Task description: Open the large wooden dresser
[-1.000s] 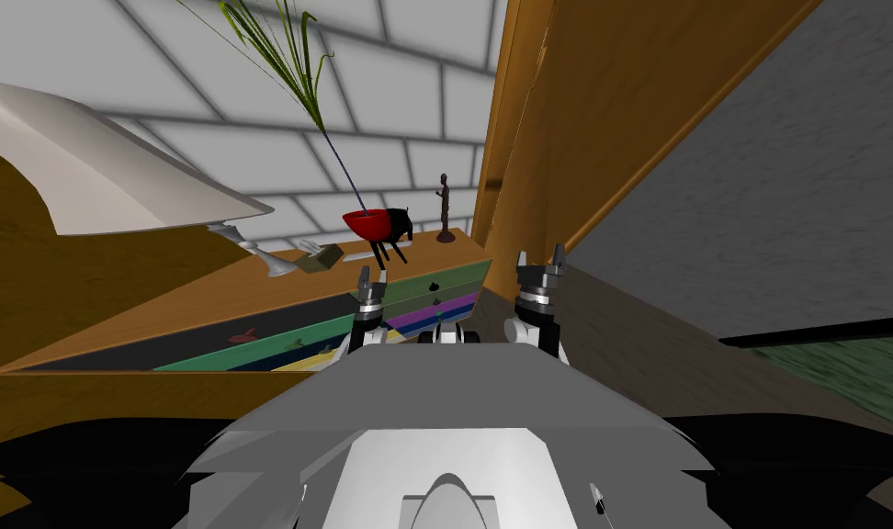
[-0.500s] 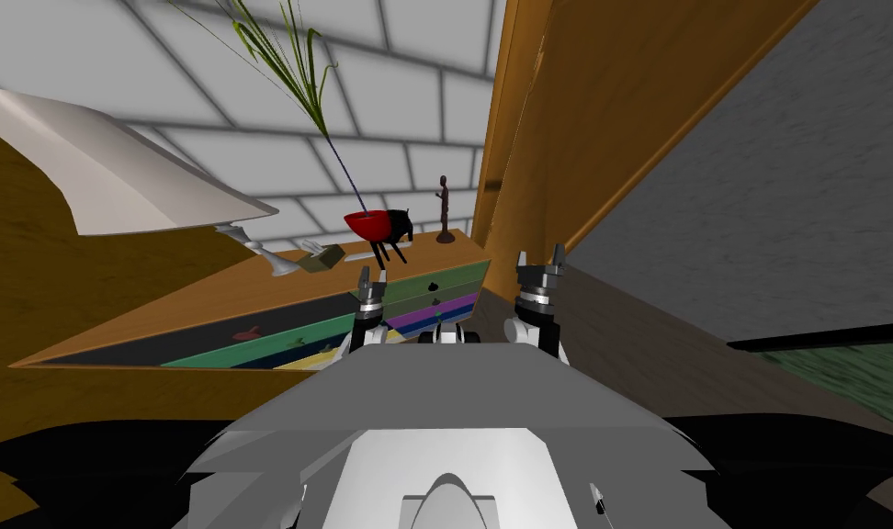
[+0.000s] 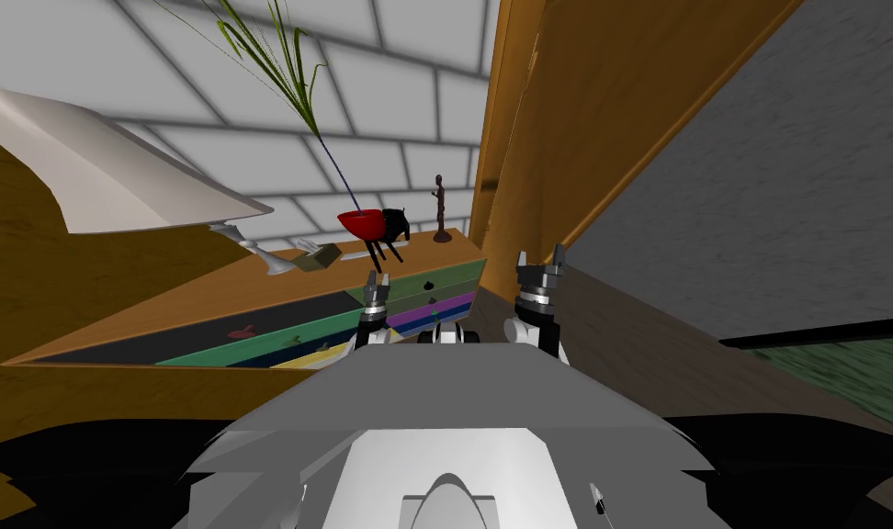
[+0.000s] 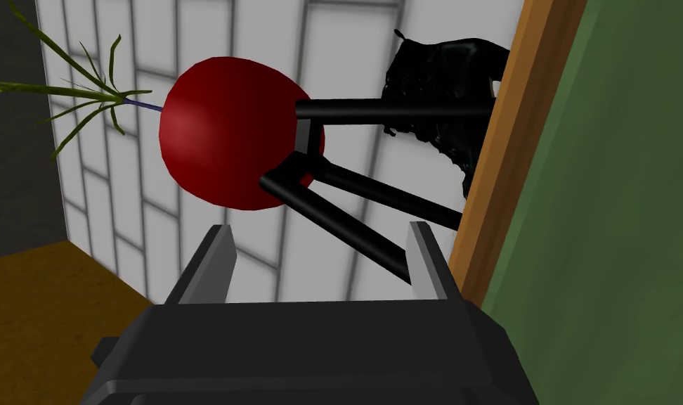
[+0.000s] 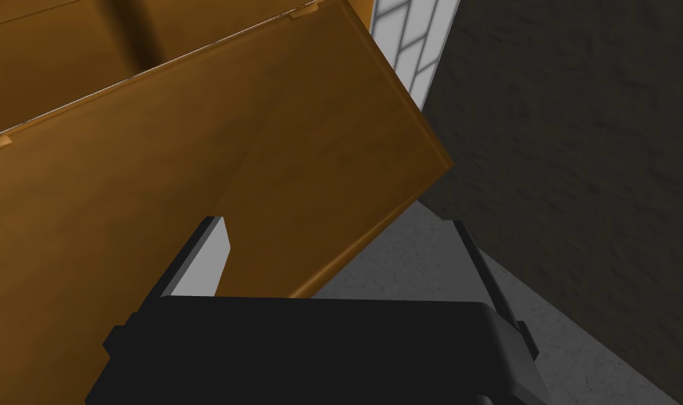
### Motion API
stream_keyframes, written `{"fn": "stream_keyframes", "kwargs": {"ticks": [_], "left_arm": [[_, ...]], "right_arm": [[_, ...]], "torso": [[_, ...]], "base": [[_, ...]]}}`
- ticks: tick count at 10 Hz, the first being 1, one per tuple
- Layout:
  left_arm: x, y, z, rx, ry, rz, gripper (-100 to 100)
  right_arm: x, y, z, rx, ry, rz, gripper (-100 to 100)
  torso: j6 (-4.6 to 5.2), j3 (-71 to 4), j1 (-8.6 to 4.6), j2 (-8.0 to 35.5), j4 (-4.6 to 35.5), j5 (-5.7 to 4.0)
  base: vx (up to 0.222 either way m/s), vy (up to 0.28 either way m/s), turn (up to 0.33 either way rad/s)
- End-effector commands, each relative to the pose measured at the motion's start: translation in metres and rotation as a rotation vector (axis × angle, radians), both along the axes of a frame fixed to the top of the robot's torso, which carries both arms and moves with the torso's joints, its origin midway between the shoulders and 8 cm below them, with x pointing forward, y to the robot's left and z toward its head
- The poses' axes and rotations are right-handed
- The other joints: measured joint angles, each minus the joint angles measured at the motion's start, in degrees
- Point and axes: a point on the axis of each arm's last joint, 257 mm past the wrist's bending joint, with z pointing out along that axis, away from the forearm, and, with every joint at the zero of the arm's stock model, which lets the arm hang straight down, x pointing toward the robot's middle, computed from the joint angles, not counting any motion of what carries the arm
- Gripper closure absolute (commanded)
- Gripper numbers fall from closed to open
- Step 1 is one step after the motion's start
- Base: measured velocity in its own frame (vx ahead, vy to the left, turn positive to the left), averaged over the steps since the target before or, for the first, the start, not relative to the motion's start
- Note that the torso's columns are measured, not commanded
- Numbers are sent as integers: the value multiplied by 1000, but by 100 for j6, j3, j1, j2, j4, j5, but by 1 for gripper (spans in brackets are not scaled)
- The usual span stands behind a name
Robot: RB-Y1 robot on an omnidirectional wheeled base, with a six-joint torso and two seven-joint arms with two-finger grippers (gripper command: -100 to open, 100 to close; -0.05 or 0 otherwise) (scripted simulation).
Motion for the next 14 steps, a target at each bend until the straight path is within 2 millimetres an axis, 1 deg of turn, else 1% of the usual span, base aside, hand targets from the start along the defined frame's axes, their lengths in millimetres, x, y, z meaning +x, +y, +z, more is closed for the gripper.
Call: {"fn": "stream_keyframes", "kwargs": {"ticks": [1, 2, 6, 7, 9, 10, 13, 14], "left_arm": [[2, 0, -23, -22, 39, 0, -100], [2, 0, -23, -22, 39, 0, -100], [3, 3, -44, -52, 54, 8, -100], [3, 3, -44, -52, 54, 8, -100], [3, 4, -56, -72, 60, 13, -100], [3, 4, -58, -73, 64, 14, -100], [3, 5, -78, -99, 76, 20, -100], [3, 6, -81, -99, 82, 21, -100]], "right_arm": [[0, 0, 0, 0, 0, 0, 0], [0, 0, 0, 0, 0, 0, 0], [0, 0, 0, 0, 0, 0, 0], [0, 0, 0, 0, 0, 0, 0], [0, 0, 0, 0, 0, 0, 0], [0, 0, 0, 0, 0, 0, 0], [0, 0, 0, 0, 0, 0, 0], [0, 0, 0, 0, 0, 0, 0]], "torso": [[7, -1, 4, 0, 2, 0], [4, 2, -4, 3, 0, 1], [5, 8, -10, 15, 8, -6], [3, 7, -9, 13, 6, -4], [2, 5, -7, 9, 1, -1], [-1, 8, -14, 14, 2, -3], [0, -8, 3, -1, 25, -21], [4, -10, 2, -6, 24, -19]], "base": [[15, -39, 10], [8, -38, 12], [2, -52, 14], [9, -36, 18], [2, -58, 11], [4, -69, 29], [6, -87, 24], [-5, -67, 22]]}}
